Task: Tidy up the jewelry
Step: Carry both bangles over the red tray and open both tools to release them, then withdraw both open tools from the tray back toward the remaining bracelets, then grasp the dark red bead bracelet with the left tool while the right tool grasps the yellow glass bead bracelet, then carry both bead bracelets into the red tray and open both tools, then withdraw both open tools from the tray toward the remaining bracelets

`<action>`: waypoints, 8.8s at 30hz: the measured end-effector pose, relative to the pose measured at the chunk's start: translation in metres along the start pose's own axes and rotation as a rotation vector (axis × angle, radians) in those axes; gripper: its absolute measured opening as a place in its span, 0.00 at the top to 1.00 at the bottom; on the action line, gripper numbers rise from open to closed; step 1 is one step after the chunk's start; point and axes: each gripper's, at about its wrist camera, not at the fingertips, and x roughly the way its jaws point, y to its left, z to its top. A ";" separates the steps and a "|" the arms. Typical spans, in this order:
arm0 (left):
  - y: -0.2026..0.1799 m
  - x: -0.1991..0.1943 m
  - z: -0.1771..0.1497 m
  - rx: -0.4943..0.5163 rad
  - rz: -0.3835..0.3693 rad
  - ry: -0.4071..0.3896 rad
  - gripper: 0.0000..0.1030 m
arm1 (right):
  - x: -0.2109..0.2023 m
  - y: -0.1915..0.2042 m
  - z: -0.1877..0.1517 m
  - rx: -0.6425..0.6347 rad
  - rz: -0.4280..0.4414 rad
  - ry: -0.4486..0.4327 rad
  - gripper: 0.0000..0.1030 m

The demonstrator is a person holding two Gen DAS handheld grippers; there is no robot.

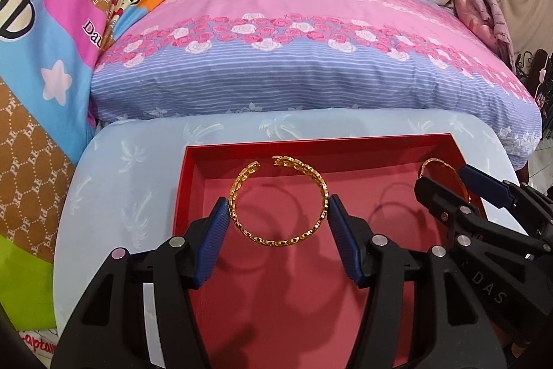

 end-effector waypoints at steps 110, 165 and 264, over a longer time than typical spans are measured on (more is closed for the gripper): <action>0.019 -0.164 -0.252 -0.029 -0.071 0.030 0.93 | -0.160 0.016 -0.240 -0.041 -0.016 0.030 0.47; -0.022 -0.198 -0.156 0.036 -0.210 -0.104 0.93 | -0.202 0.025 -0.160 -0.014 0.159 -0.123 0.91; 0.009 -0.142 -0.263 -0.056 -0.066 0.117 0.56 | -0.165 0.000 -0.245 0.015 0.069 0.048 0.82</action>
